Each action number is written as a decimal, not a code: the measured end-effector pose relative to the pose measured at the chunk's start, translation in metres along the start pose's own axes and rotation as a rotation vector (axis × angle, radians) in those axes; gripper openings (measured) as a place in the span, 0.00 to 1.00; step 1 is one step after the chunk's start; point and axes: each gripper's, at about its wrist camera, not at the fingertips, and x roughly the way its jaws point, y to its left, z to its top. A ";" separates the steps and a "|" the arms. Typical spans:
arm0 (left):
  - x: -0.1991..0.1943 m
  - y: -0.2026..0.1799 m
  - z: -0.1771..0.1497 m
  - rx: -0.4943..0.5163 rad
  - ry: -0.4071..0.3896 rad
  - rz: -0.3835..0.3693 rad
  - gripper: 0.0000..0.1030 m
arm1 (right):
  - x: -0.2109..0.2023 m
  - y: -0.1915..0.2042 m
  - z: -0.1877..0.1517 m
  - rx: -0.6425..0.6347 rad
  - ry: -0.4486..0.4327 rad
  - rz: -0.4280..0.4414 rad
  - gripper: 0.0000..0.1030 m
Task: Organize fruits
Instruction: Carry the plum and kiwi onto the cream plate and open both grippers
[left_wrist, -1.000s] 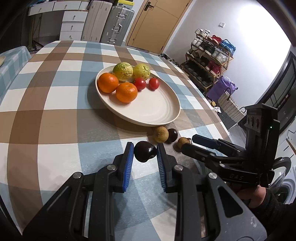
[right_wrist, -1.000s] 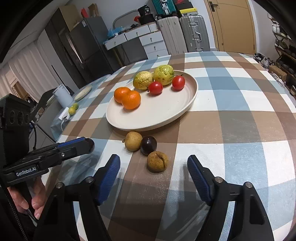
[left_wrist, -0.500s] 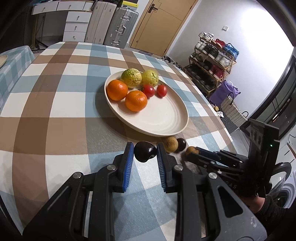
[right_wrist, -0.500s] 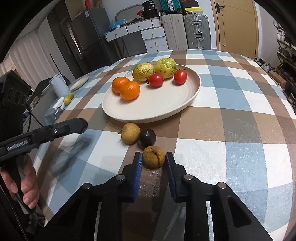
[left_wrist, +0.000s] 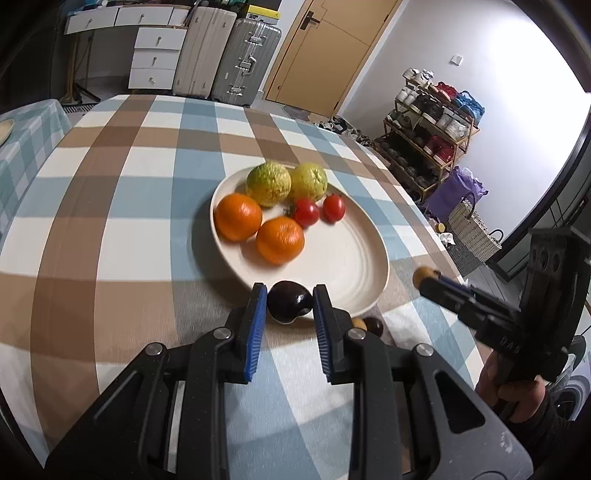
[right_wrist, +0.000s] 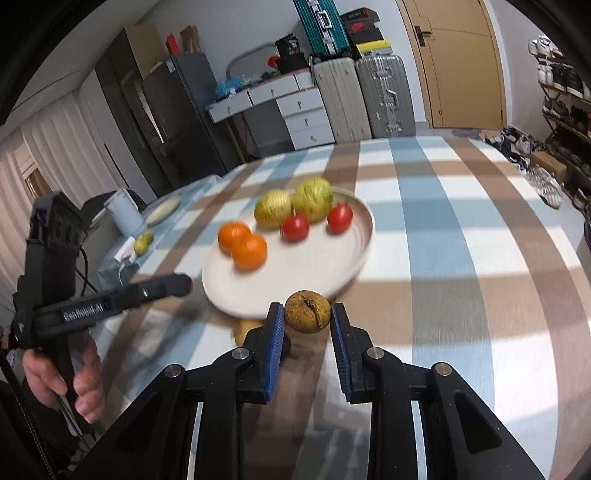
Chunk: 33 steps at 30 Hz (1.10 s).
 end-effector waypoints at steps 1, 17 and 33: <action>0.003 0.000 0.004 0.002 -0.001 0.000 0.22 | 0.001 0.000 0.004 -0.001 -0.005 0.007 0.26; 0.039 0.017 0.030 -0.016 0.021 -0.009 0.22 | 0.086 0.030 0.087 -0.113 0.055 0.144 0.26; 0.052 0.026 0.033 -0.012 0.020 -0.018 0.22 | 0.139 0.043 0.093 -0.129 0.160 0.143 0.26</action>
